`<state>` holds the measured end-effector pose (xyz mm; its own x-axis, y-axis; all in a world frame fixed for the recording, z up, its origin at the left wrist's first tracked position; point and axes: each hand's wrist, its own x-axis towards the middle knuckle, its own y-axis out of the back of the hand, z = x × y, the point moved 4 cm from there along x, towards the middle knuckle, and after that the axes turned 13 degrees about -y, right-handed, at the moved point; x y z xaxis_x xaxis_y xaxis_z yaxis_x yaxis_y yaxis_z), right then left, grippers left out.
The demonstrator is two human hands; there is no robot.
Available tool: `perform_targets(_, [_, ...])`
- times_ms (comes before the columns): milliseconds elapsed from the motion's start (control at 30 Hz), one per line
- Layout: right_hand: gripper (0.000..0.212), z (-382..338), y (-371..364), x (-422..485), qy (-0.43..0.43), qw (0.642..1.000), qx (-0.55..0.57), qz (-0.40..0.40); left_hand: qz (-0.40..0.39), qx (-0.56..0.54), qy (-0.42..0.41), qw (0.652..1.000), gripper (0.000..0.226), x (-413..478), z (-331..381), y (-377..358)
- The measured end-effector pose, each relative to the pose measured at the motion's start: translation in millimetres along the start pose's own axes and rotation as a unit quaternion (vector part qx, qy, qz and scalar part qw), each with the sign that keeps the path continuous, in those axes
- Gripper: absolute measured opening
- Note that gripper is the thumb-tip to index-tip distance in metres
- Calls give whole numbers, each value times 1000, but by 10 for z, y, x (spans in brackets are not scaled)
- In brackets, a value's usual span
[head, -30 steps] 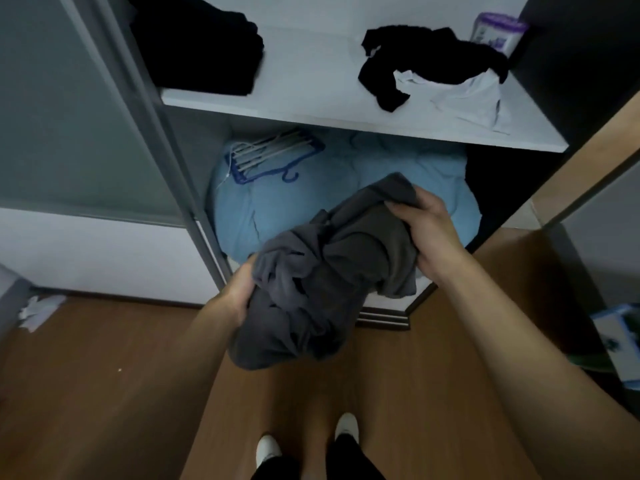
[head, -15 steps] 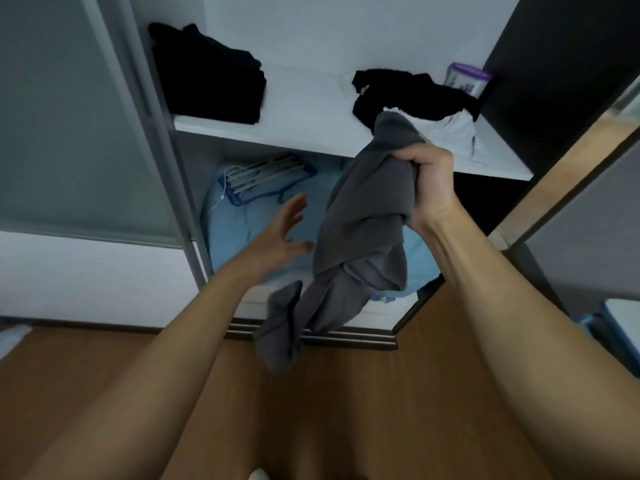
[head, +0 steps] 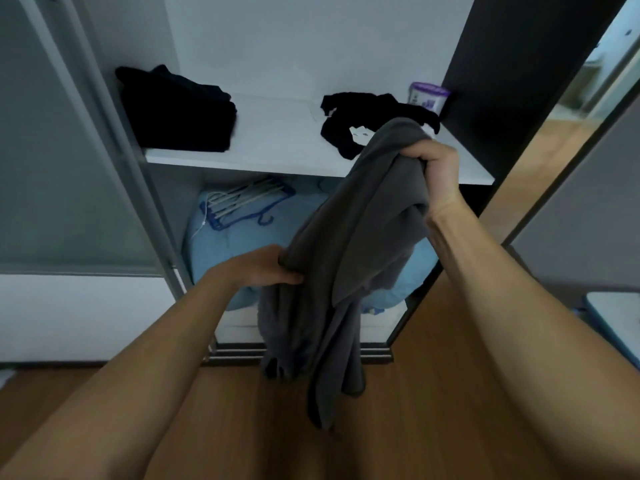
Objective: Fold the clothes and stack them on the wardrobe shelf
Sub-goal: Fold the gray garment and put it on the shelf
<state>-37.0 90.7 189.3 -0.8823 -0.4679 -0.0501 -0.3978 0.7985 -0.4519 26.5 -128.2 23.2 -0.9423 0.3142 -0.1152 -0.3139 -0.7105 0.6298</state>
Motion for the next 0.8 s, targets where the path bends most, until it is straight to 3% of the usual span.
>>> perform_targets(100, [22,28,196,-26,-7,998,37,44,28,-17,42,999,19,-90,-211,-168])
perform_targets(167, [17,84,393,-46,-23,996,64,66,99,-55,65,991,24,-135,-254,-160])
perform_targets(233, [15,161,641,-59,-36,990,64,122,193,-165,76,964,17,-168,-175,-84])
perform_targets(333, [29,335,982,-75,-63,972,49,223,268,-300,34,915,9,-105,148,78])
perform_targets(400, [32,459,1127,-94,-61,964,22,258,263,-300,15,917,10,-14,409,151])
perform_targets(533, [28,606,1247,-118,-46,965,-58,250,289,-335,28,896,9,87,773,181])
perform_targets(633, [25,681,1259,-100,-69,945,-229,221,320,-392,13,862,15,149,999,274])
perform_targets(733, [54,899,1124,-295,-48,891,-410,188,351,-433,6,830,17,218,1229,403])
perform_targets(800, [56,1086,934,-471,-27,899,-413,141,348,-426,4,835,13,275,1422,402])
